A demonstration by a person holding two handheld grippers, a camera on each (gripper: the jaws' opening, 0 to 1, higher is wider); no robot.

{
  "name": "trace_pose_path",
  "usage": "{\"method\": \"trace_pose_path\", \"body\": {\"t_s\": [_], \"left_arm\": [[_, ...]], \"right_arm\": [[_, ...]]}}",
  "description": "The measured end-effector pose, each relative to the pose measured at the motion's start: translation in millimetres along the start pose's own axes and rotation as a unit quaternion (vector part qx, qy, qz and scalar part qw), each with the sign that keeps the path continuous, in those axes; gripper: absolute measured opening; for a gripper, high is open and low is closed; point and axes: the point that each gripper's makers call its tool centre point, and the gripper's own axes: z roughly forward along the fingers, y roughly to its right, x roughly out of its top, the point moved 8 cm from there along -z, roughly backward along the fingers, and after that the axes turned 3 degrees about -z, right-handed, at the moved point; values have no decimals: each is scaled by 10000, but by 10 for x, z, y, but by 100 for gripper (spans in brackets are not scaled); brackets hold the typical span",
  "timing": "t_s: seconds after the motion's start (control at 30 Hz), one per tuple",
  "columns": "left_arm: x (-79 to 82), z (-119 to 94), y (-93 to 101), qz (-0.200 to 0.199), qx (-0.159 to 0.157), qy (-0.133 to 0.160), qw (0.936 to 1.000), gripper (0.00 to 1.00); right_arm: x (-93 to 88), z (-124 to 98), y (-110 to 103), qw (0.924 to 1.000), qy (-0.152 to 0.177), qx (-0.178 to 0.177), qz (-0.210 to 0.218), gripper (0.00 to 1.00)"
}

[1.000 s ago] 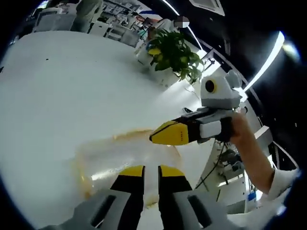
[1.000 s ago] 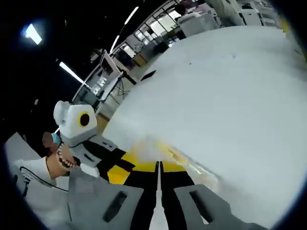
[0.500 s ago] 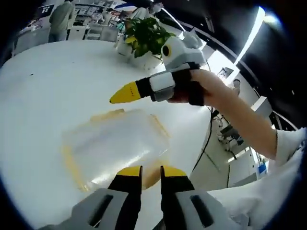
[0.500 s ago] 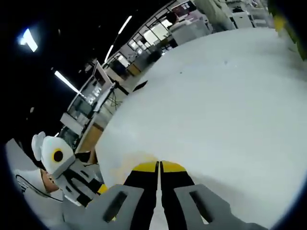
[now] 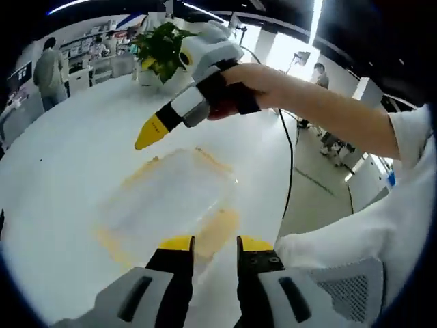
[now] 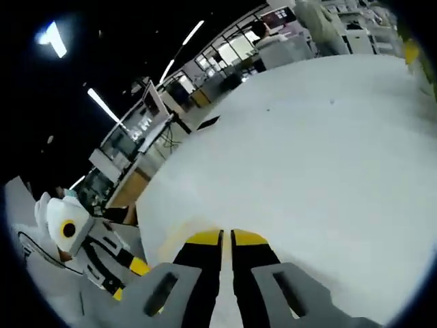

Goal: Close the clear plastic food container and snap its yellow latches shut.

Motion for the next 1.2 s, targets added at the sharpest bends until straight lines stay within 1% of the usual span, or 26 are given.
{"method": "trace_pose_path", "body": {"t_s": [0.03,0.1,0.13,0.2,0.23,0.27,0.3,0.33,0.43,0.47,0.5,0.53,0.57,0.6,0.63,0.67,0.7,0.77,0.8,0.87,0.93,1.0,1.03,1.1,1.13,1.2], "left_arm": [[13,-3,-7,39,95,35,9999,24],[77,-13,-2,346,144,242,9990,24],[123,-9,-13,423,228,371,9982,24],[170,7,-40,569,286,499,9967,25],[168,31,-56,616,277,417,9968,25],[153,59,-85,759,300,251,9963,25],[137,82,-109,890,337,141,9954,25],[117,115,-134,1113,343,37,9932,25],[37,198,-170,1437,245,-208,9891,29],[58,196,-161,1775,218,-76,9838,30],[42,185,-134,1931,184,-206,9808,31],[34,183,-127,2021,192,-220,9789,33],[49,206,-122,2211,193,-186,9749,33],[52,213,-120,2341,232,-149,9718,33],[55,224,-135,2577,380,-175,9653,30],[54,231,-123,2705,374,-177,9618,30],[49,234,-119,2691,434,-174,9620,30],[49,243,-107,2610,476,-176,9640,30],[44,240,-108,2572,519,-174,9648,30],[43,243,-93,2621,549,-187,9633,30],[42,249,-88,2597,609,-224,9635,30],[44,254,-89,2596,616,-244,9634,30],[47,256,-96,2548,612,-257,9647,30],[46,251,-111,2540,570,-256,9652,29],[53,249,-118,2476,549,-256,9670,29],[52,258,-108,2459,565,-276,9673,29]], "right_arm": [[0,0,-8,10000,-26,9,-56,12],[-12,2,-50,9987,-221,-22,-462,19],[-21,5,-66,9982,-296,-30,-515,19],[-27,14,-76,9975,-386,-77,-581,16],[-9,20,-53,9967,-412,-91,-696,16],[-12,29,-65,9958,-451,-74,-792,16],[-17,35,-74,9936,-523,-28,-1004,18],[-30,45,-105,9868,-646,25,-1482,19],[-60,54,-134,9685,-1140,157,-2207,25],[-69,59,-164,9627,-1309,271,-2354,28],[-71,61,-190,9600,-1417,362,-2387,29],[-67,63,-200,9573,-1495,410,-2440,30],[-58,75,-208,9529,-1608,444,-2533,31],[-55,84,-201,9487,-1701,434,-2630,31],[-52,97,-187,9440,-1818,380,-2726,31],[-49,113,-170,9404,-1920,314,-2789,31],[-55,143,-151,9334,-2094,267,-2901,30],[-84,198,-138,9230,-2336,251,-3047,30],[-60,226,-176,9303,-2211,370,-2902,29],[-36,271,-178,9282,-2241,337,-2951,25],[-3,271,-182,9203,-2401,404,-3062,25],[10,288,-170,9181,-2511,443,-3034,25],[14,294,-158,9181,-2548,469,-3000,26],[14,299,-129,9233,-2658,483,-2731,26],[17,302,-116,9246,-2683,486,-2660,26],[8,300,-119,9235,-2673,521,-2702,26]]}}
